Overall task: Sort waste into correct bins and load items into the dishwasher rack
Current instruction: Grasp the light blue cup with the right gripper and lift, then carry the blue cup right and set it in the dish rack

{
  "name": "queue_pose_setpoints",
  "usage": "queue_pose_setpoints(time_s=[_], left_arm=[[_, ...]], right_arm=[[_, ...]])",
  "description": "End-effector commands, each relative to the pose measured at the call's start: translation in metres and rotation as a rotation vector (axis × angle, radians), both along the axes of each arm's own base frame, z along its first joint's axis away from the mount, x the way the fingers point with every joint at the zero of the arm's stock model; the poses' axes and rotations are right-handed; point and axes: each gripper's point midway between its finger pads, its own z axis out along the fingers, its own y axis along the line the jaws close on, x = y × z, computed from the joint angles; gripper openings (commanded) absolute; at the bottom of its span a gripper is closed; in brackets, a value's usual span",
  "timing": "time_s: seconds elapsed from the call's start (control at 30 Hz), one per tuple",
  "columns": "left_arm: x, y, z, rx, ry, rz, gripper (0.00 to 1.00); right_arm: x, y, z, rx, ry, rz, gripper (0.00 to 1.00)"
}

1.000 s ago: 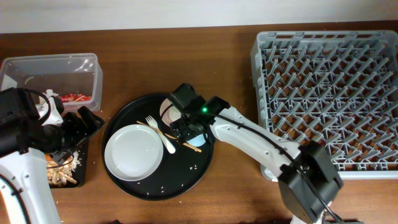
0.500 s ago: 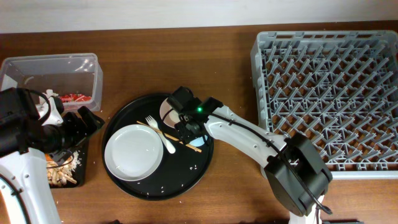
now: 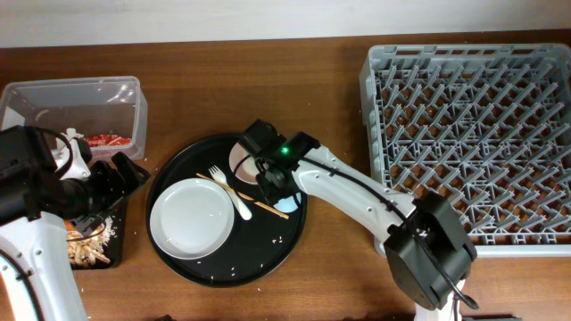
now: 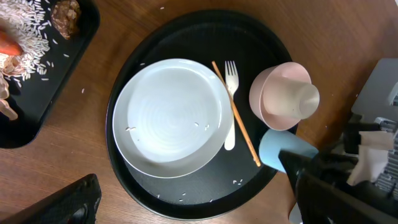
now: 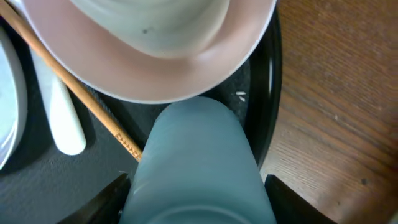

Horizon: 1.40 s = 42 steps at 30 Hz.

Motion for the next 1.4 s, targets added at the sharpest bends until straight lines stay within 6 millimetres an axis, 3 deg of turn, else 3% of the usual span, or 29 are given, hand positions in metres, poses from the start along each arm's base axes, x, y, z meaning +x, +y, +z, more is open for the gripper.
queue_pose_setpoints(time_s=[0.0,0.17,0.27,0.33,0.4,0.5,0.53,0.7,0.77,0.8,0.87,1.0,1.17,1.37], left_arm=[[-0.001,0.001,0.001,0.002,-0.002,0.011,0.99],[-0.001,0.001,0.001,0.002,-0.002,0.011,0.99],[-0.001,0.001,0.001,0.003,-0.002,0.011,0.99],[-0.001,0.001,0.001,0.003,-0.002,0.011,0.99],[-0.001,0.001,0.001,0.003,-0.002,0.011,0.99],[-0.001,0.001,0.001,0.002,-0.002,0.011,0.99],[-0.001,0.001,0.001,0.002,-0.002,0.011,0.99],[-0.001,0.001,0.001,0.002,-0.002,0.011,0.99],[-0.001,0.001,0.001,0.002,-0.002,0.011,0.99],[-0.001,0.001,0.001,0.003,-0.002,0.011,0.99],[-0.001,0.001,0.001,0.003,-0.002,0.011,0.99],[-0.001,0.001,0.001,0.003,-0.003,0.011,0.99],[-0.001,0.001,0.001,0.002,-0.002,0.011,0.99],[-0.001,0.001,0.001,0.003,-0.002,0.011,0.99]], right_arm=[[0.008,0.003,0.045,0.049,-0.059,-0.012,0.54],[0.018,-0.019,0.099,0.066,-0.089,-0.064,0.51],[0.039,-0.07,0.132,0.011,-0.151,-0.168,0.5],[0.051,-0.111,0.147,-0.033,-0.177,-0.255,0.51],[0.064,-0.165,0.159,-0.065,-0.18,-0.344,0.54],[0.076,-0.24,0.162,-0.09,-0.171,-0.514,0.55],[0.08,-0.274,0.162,-0.095,-0.171,-0.6,0.55],[0.074,-0.399,0.161,-0.093,-0.192,-0.918,0.56],[0.069,-0.429,0.16,-0.031,-0.201,-1.002,0.64],[0.067,-0.44,0.159,-0.01,-0.203,-1.033,0.68],[0.06,-0.463,0.153,0.015,-0.192,-1.093,0.68],[0.054,-0.483,0.13,0.04,-0.133,-1.15,0.69],[0.058,-0.487,0.109,0.035,-0.086,-1.155,0.82],[0.058,-0.48,0.107,0.071,-0.066,-1.147,0.97]])
